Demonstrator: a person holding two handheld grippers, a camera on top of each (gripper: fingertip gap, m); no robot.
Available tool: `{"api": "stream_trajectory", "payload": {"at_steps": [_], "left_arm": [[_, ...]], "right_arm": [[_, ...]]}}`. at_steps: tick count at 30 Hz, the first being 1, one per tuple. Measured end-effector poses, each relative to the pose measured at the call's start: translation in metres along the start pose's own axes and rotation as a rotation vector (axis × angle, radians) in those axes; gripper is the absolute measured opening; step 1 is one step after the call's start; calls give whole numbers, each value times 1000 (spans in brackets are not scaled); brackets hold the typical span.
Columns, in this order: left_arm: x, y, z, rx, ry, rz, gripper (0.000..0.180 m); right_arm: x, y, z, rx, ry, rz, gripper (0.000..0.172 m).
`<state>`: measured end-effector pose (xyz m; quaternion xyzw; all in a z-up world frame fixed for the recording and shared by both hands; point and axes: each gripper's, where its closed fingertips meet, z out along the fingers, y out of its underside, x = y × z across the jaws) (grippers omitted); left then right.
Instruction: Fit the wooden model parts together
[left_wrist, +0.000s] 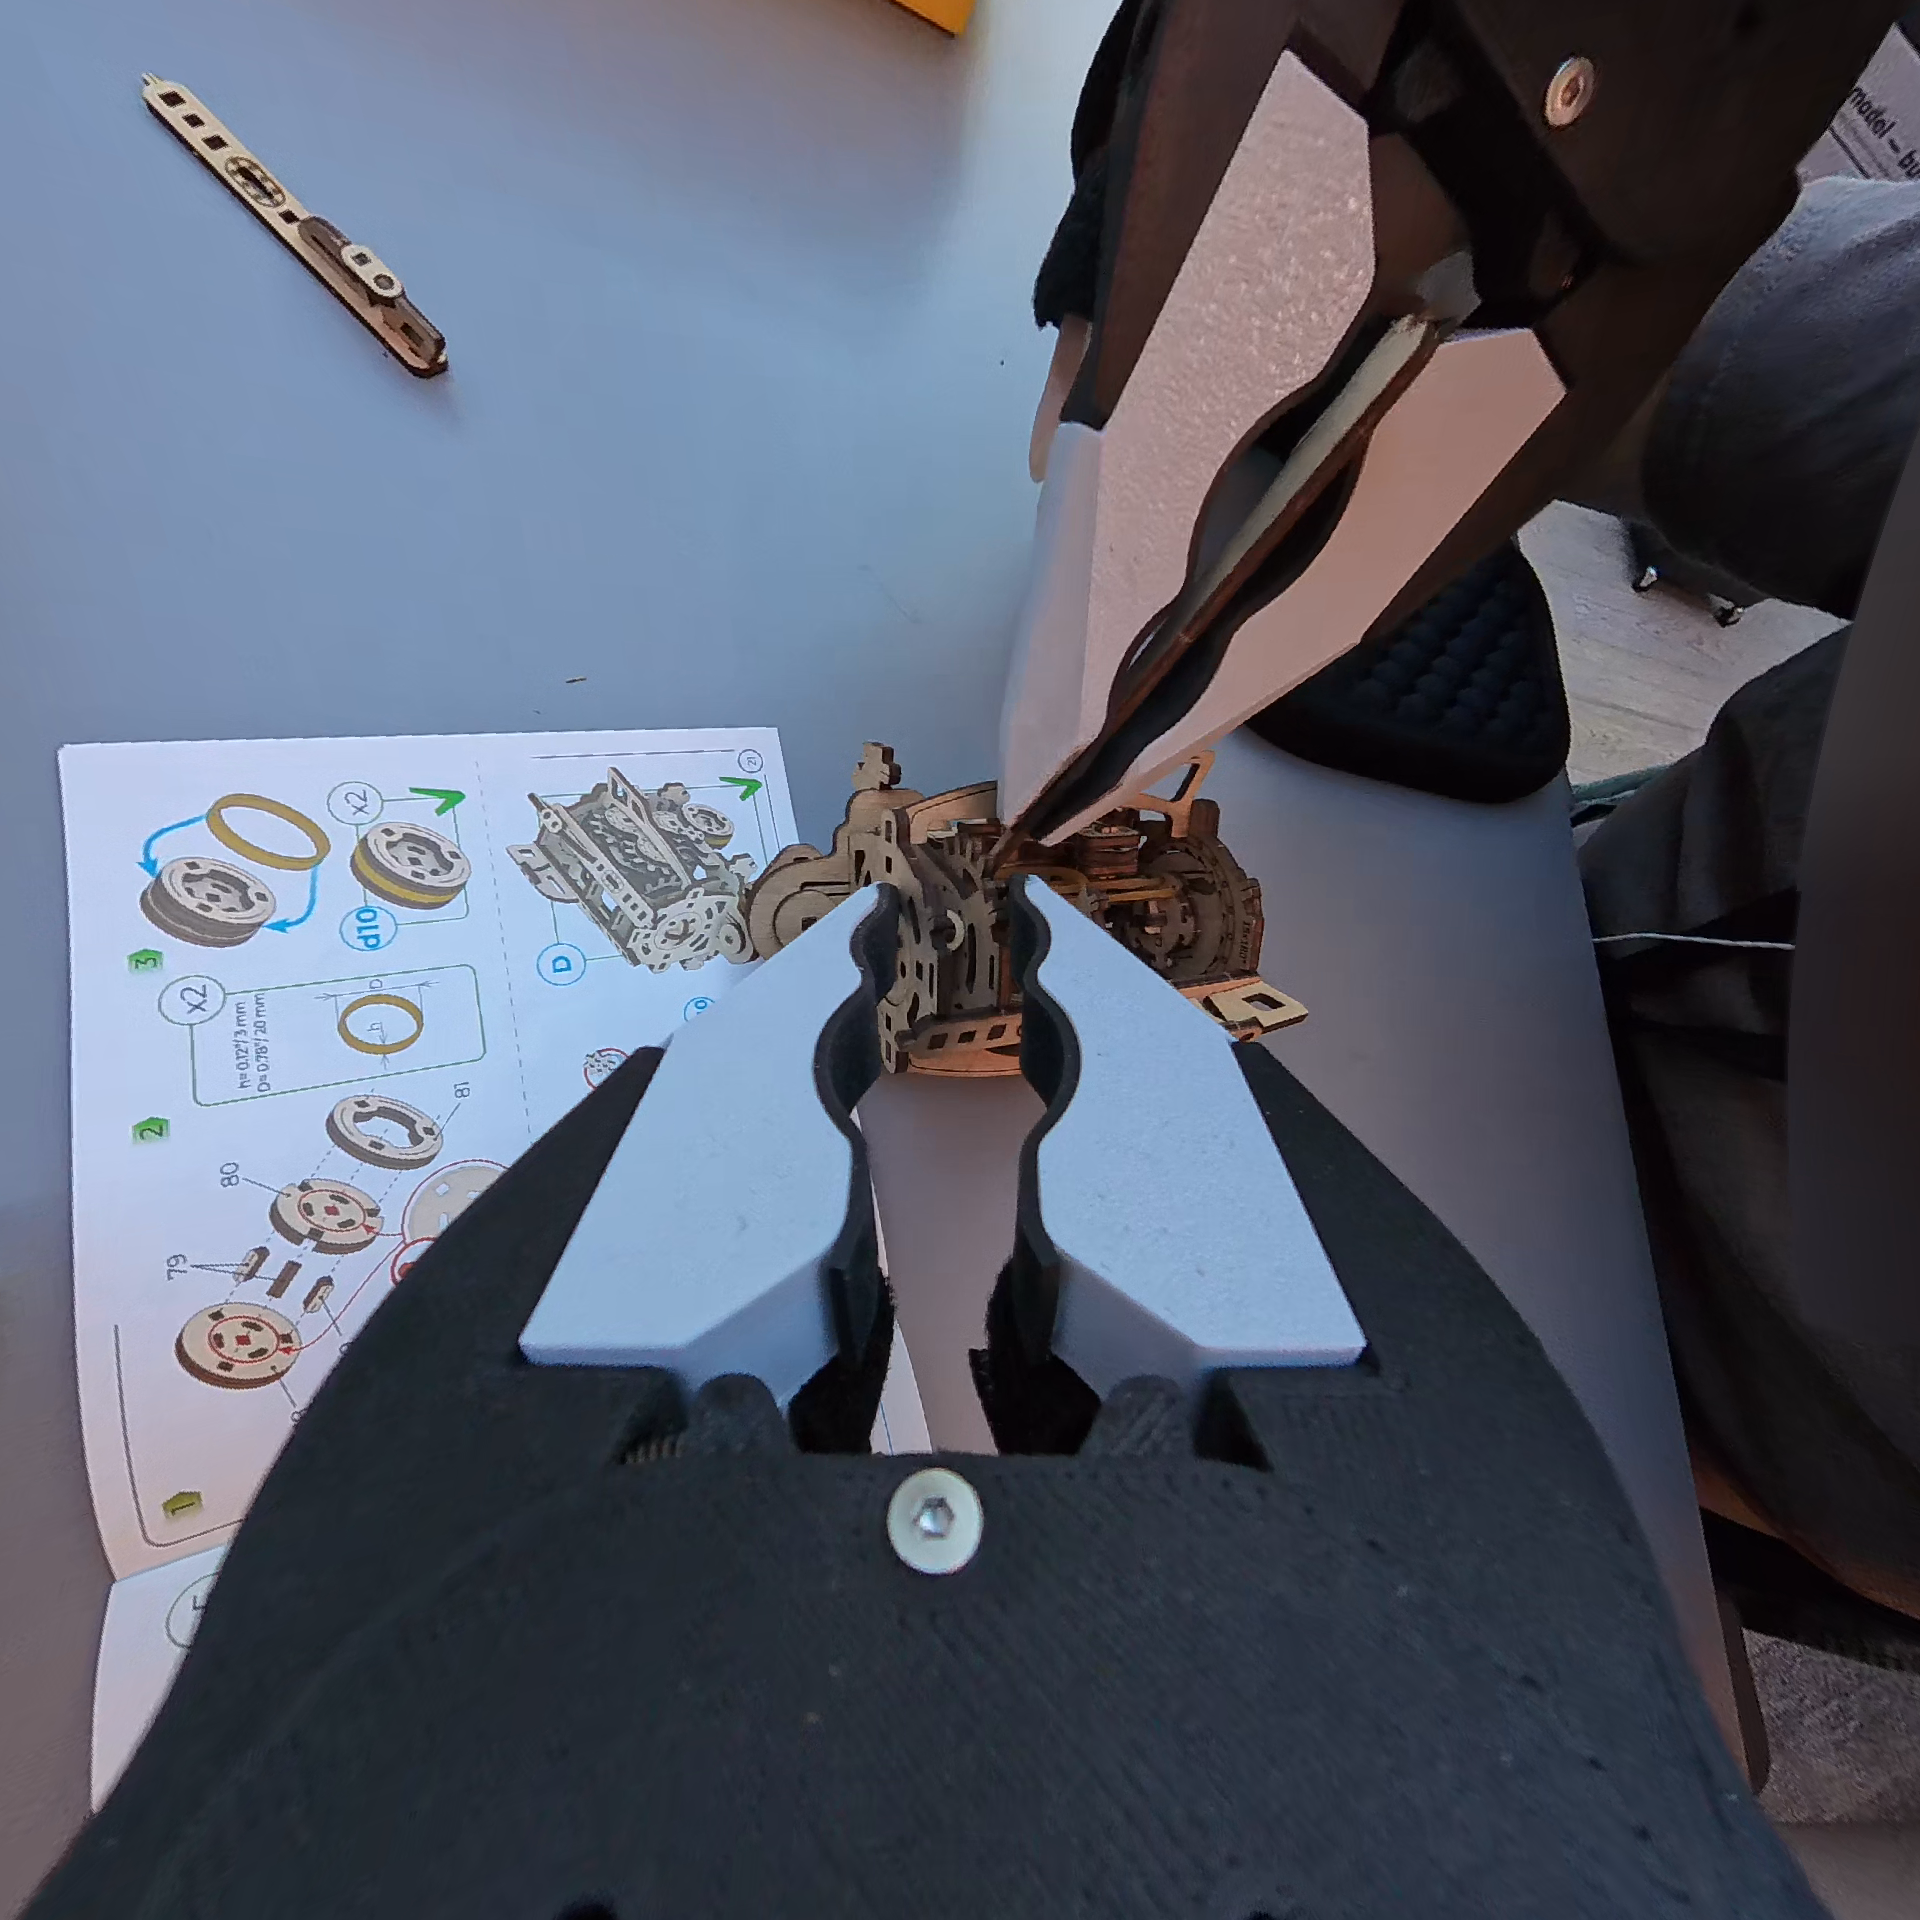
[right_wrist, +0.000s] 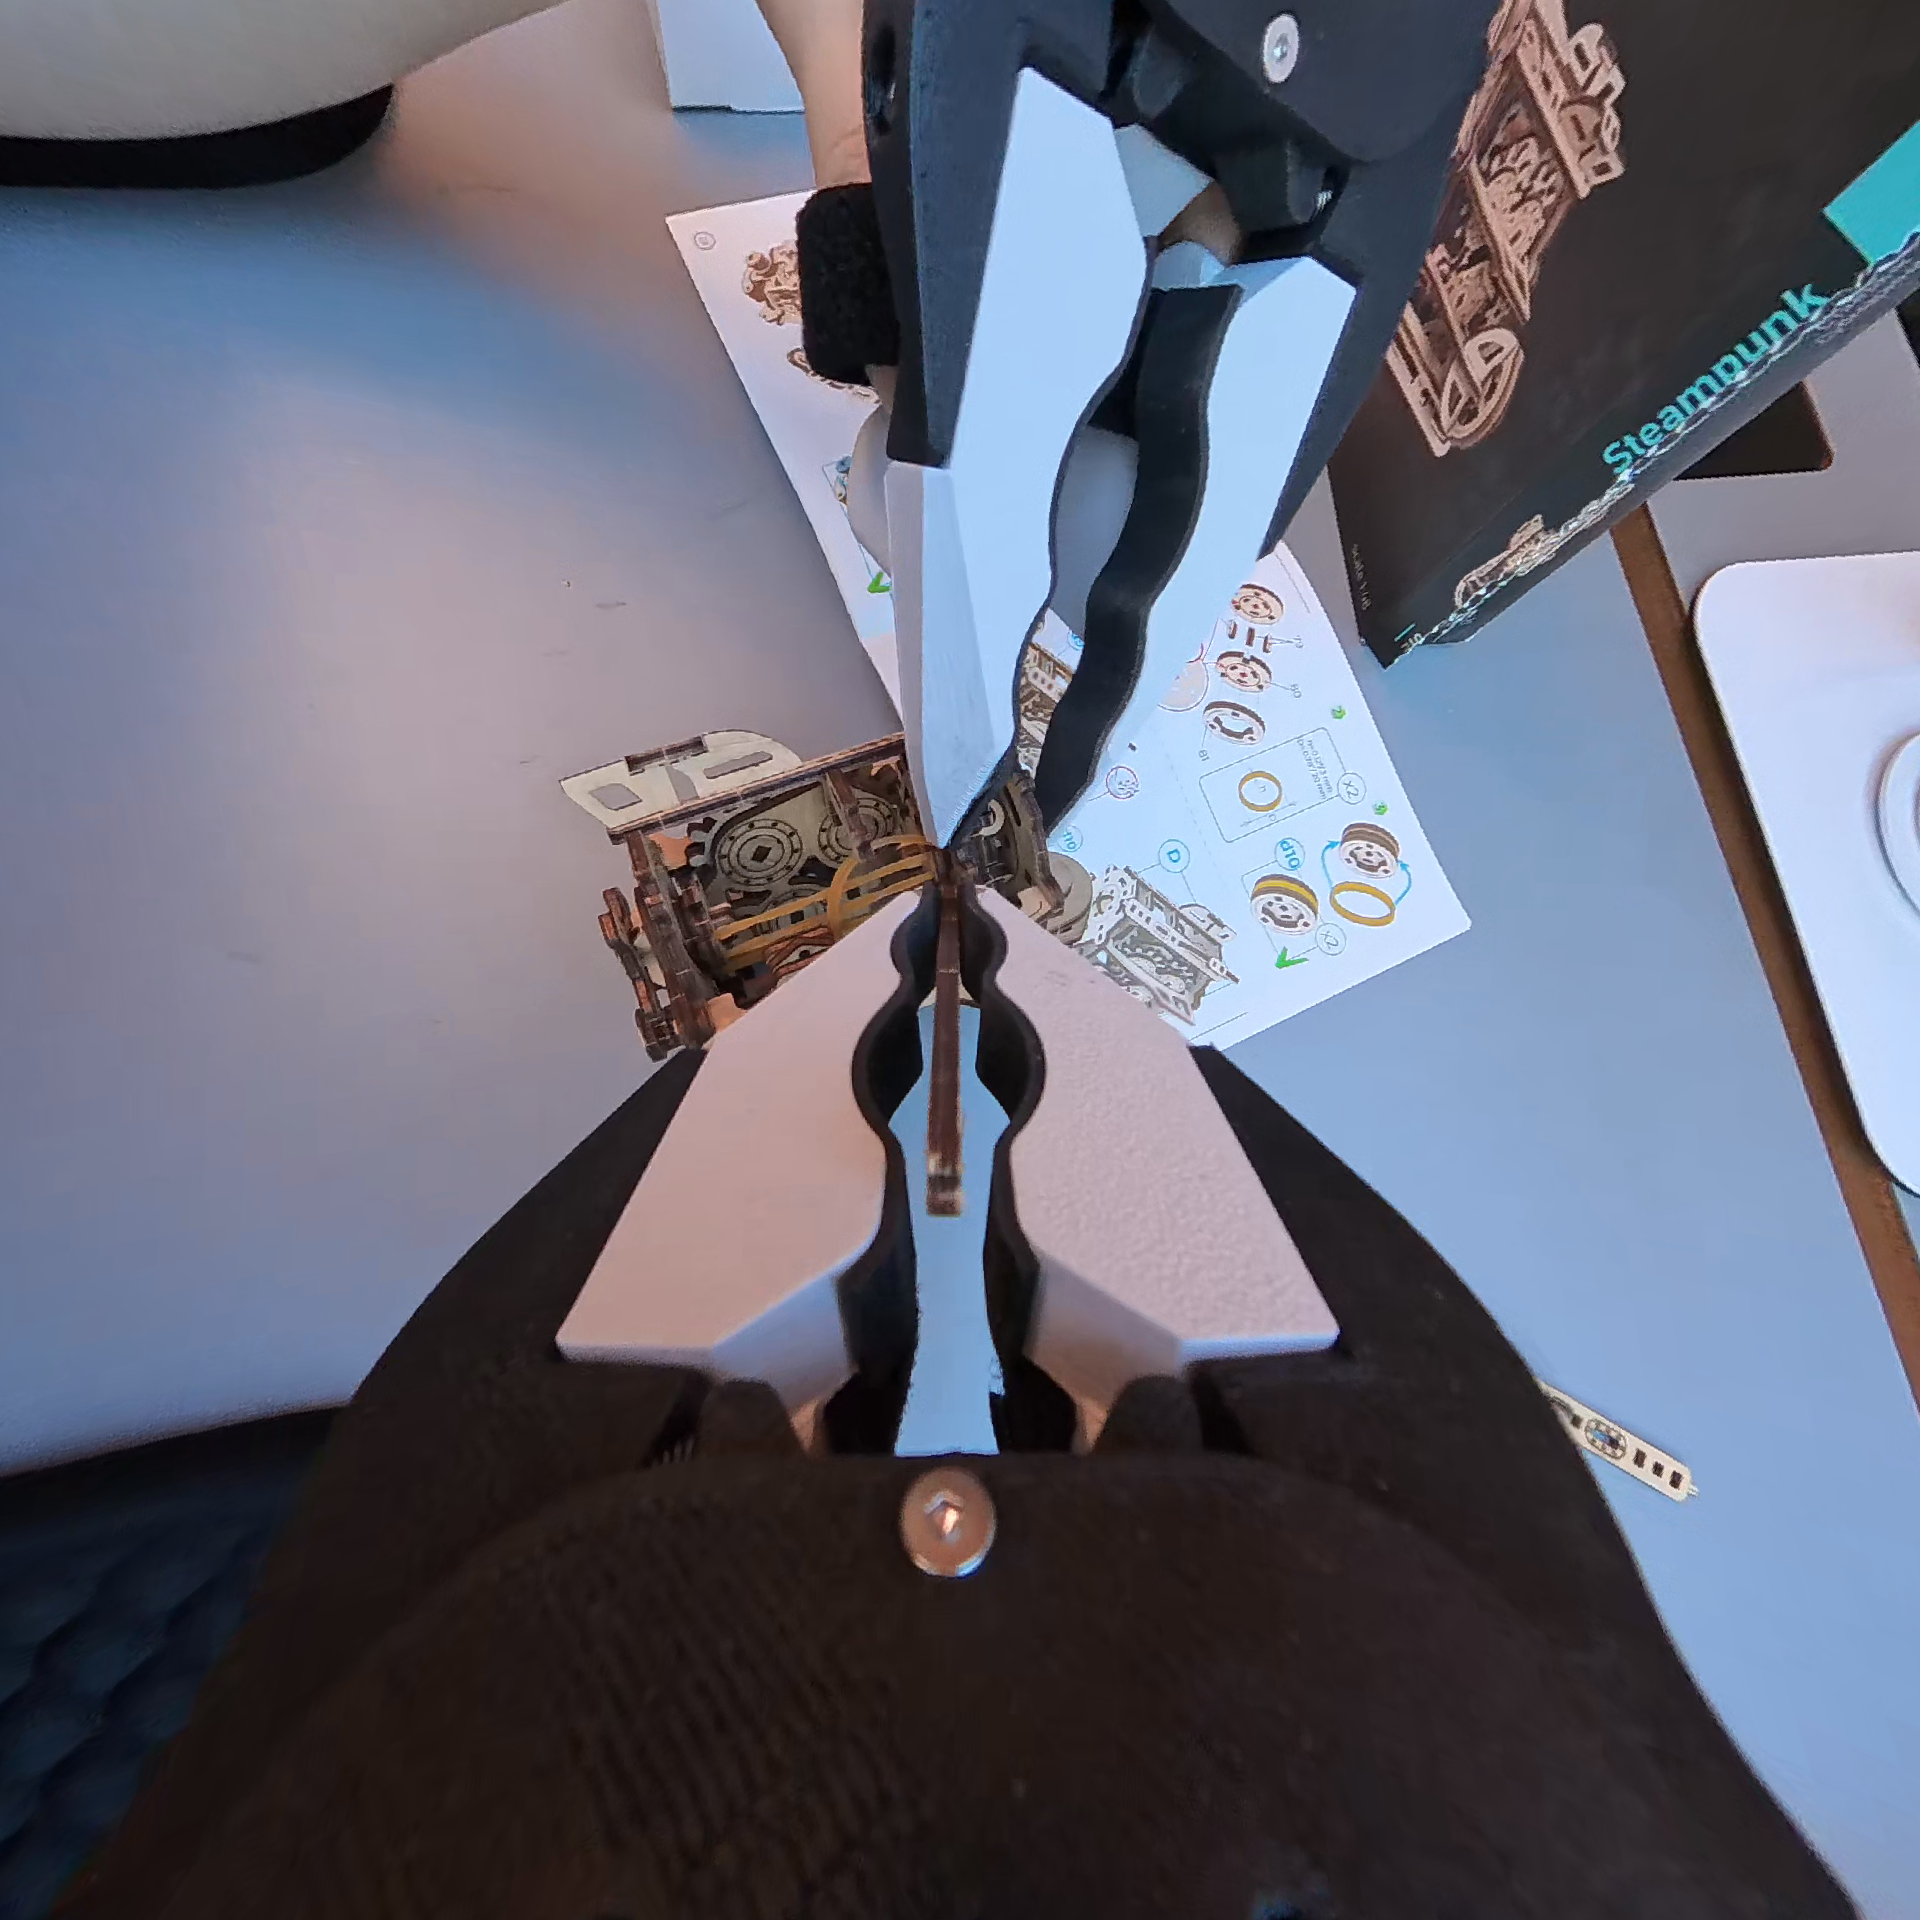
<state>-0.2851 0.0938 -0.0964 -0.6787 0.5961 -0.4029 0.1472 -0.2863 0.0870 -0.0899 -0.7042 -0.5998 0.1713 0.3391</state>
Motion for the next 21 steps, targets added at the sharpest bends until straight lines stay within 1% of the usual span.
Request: {"api": "stream_trajectory", "payload": {"at_steps": [11,21], "left_arm": [[0,0,0,-2,-2,-1,18],[0,0,1,-4,-3,0,18]], "right_arm": [[0,3,1,-62,43,-49,1],[-3,0,5,-61,56,-72,1]]}}
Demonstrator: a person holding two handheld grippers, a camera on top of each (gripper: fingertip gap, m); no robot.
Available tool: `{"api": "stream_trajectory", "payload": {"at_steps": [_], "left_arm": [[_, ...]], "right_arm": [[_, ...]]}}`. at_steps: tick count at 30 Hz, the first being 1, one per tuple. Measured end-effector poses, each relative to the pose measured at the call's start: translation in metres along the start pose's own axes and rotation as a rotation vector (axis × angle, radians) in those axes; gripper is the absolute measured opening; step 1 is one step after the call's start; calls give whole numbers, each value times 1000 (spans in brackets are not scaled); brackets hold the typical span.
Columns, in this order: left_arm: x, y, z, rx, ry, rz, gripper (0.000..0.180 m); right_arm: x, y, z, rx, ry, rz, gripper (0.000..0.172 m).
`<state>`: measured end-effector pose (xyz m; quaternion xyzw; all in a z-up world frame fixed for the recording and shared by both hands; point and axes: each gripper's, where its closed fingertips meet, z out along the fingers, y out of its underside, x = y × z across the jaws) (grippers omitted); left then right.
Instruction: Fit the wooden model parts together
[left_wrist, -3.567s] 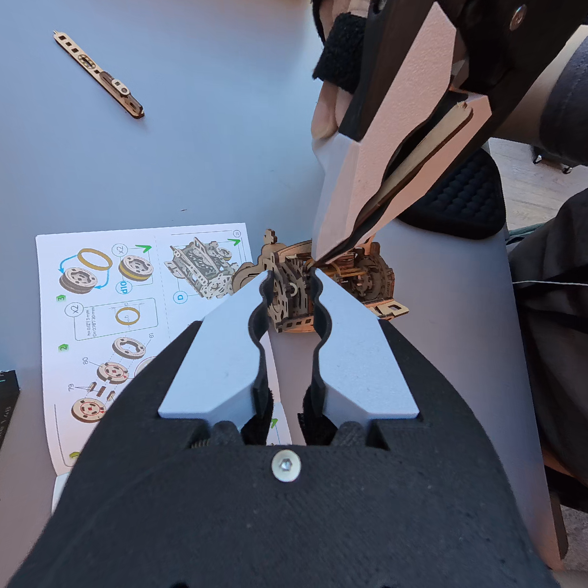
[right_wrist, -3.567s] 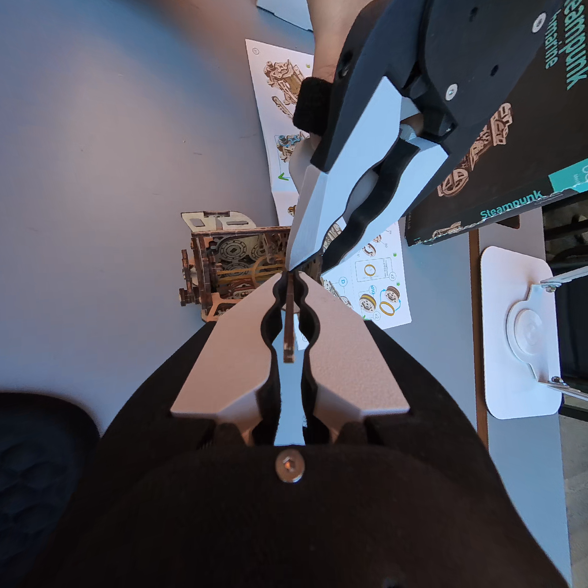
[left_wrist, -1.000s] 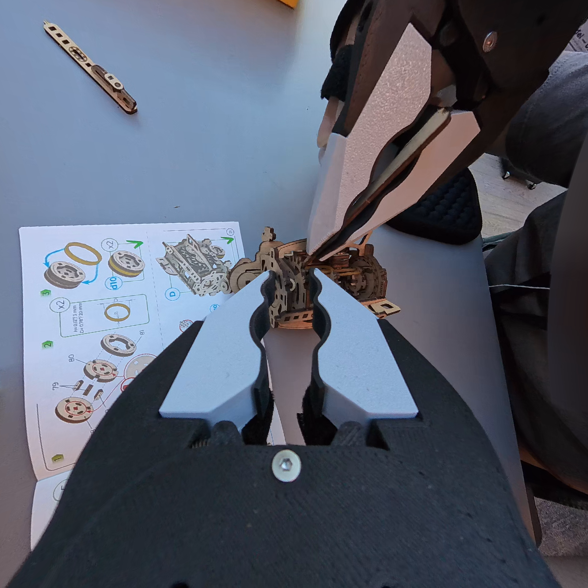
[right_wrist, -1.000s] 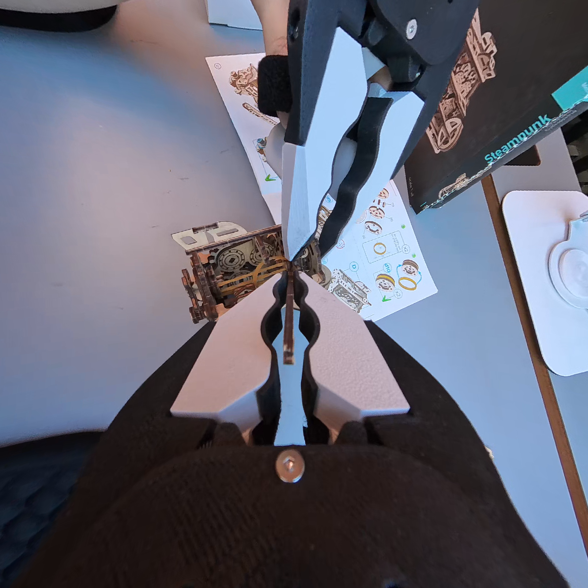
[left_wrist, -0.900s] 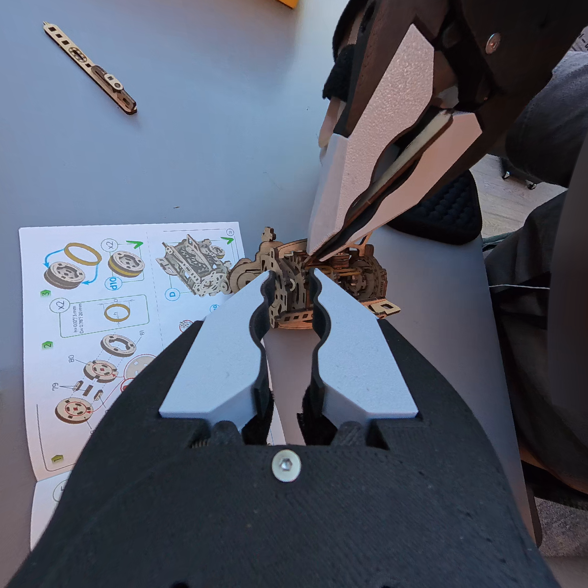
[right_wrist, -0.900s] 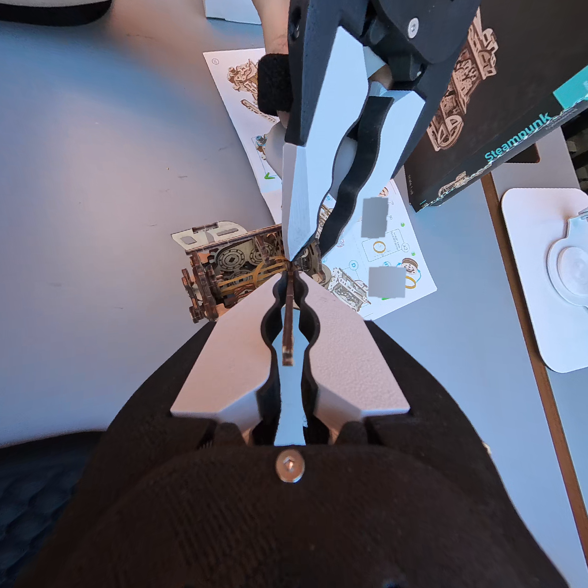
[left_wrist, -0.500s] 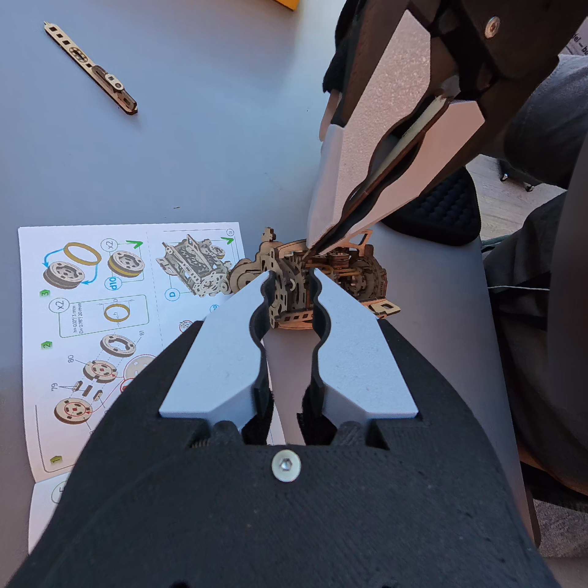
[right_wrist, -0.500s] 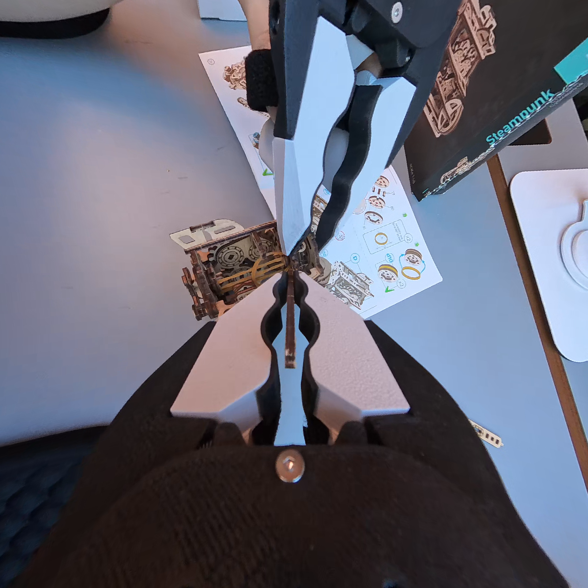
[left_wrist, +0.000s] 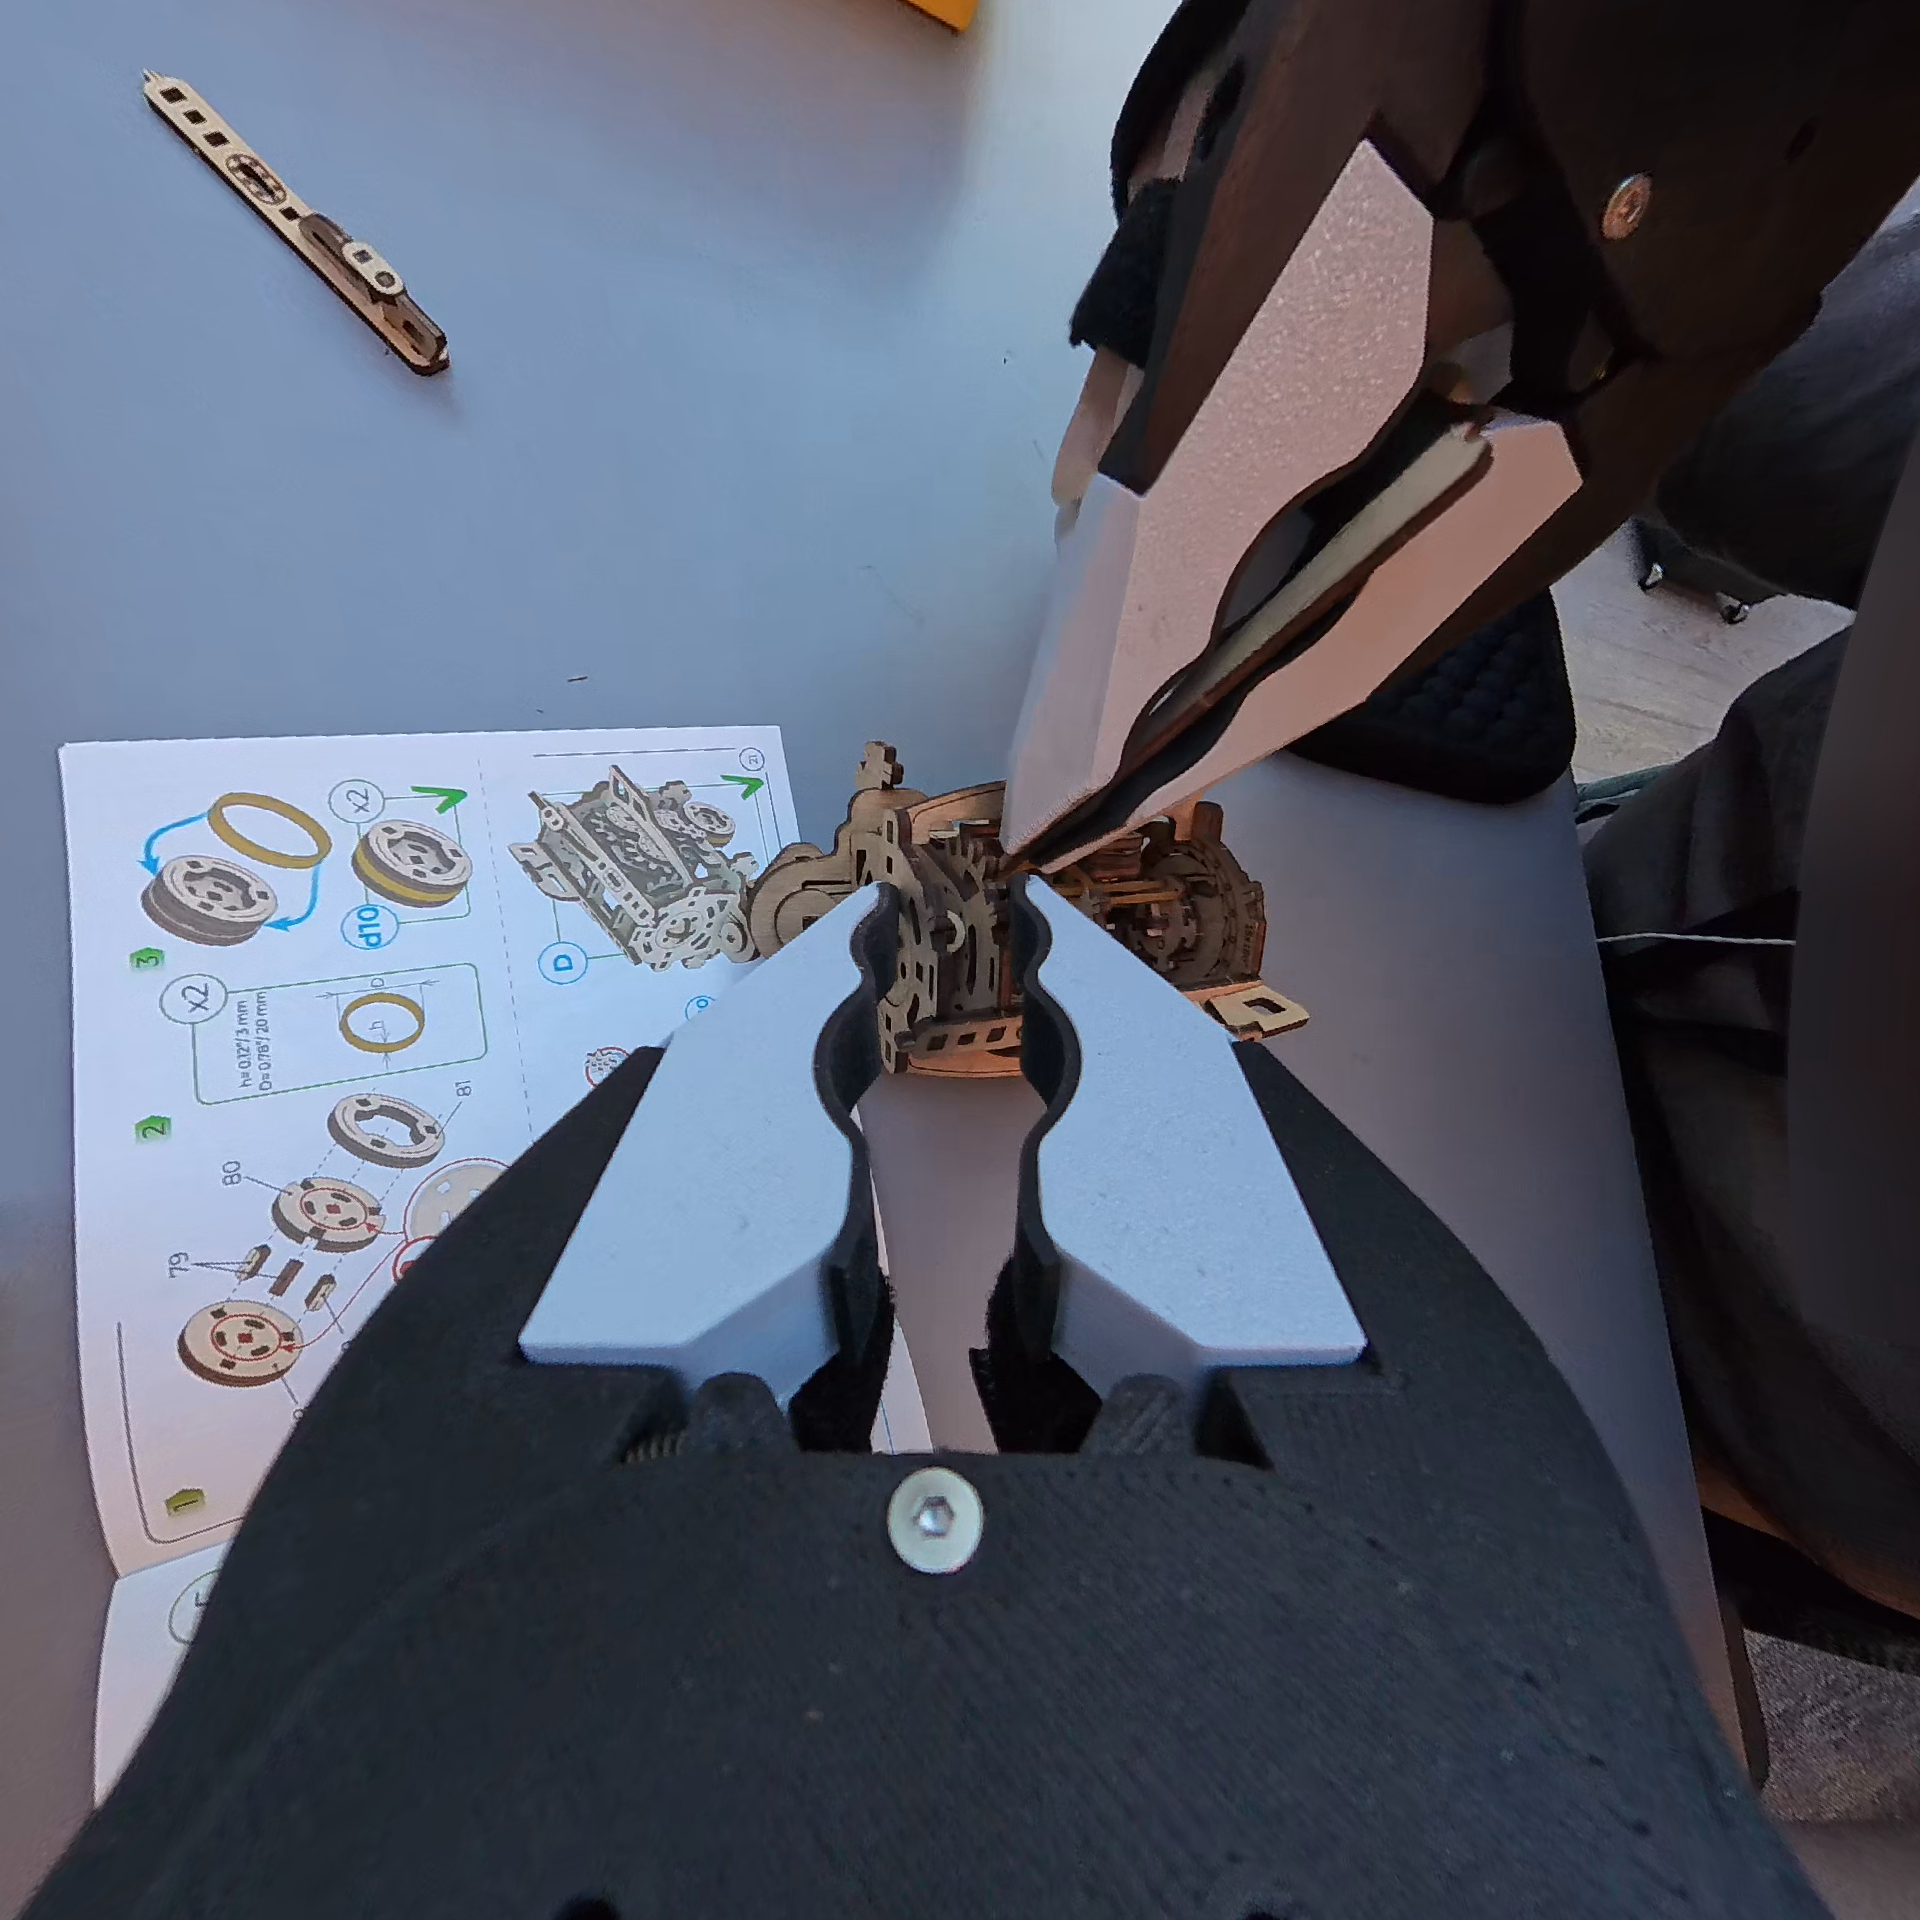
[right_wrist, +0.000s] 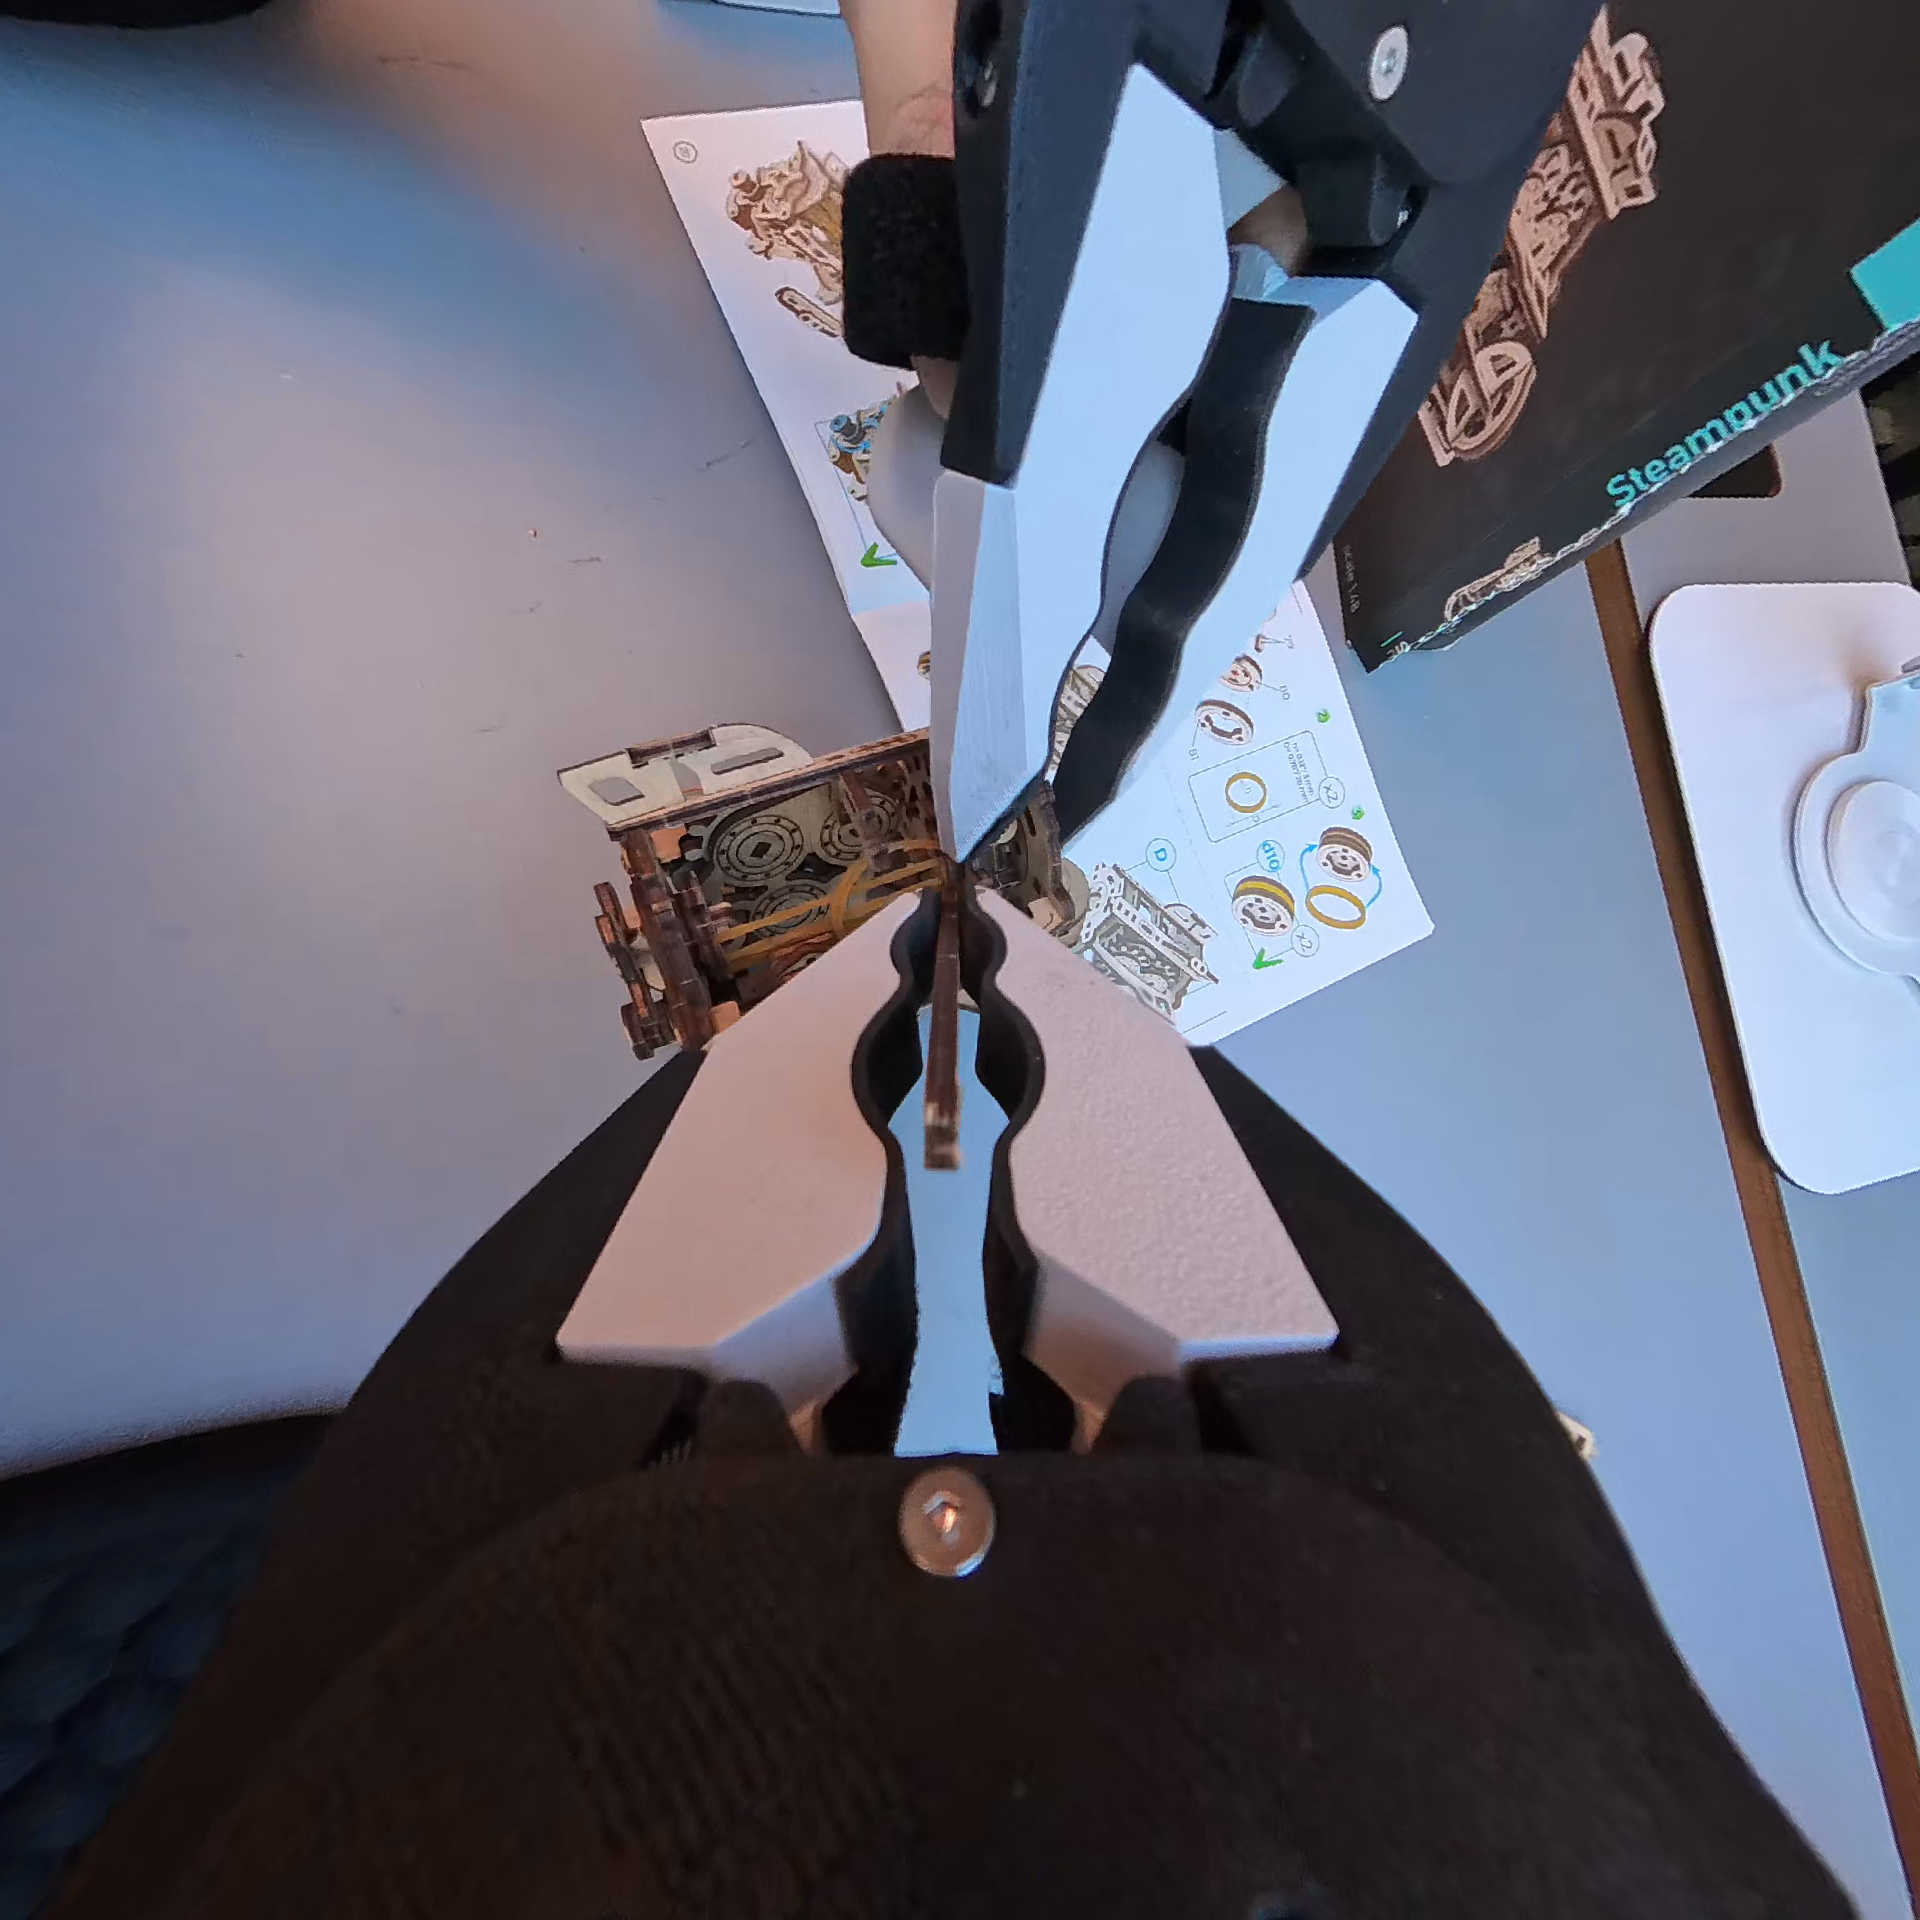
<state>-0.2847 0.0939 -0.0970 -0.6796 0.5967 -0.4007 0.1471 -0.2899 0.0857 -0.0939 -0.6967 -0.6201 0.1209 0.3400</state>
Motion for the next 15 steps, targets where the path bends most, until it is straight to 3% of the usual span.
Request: {"api": "stream_trajectory", "payload": {"at_steps": [7,15], "left_arm": [[0,0,2,-4,0,4,19],[0,0,2,-1,6,-1,19]], "right_arm": [[-8,-2,0,2,-14,-96,1],[2,-2,-9,11,18,-82,1]]}}
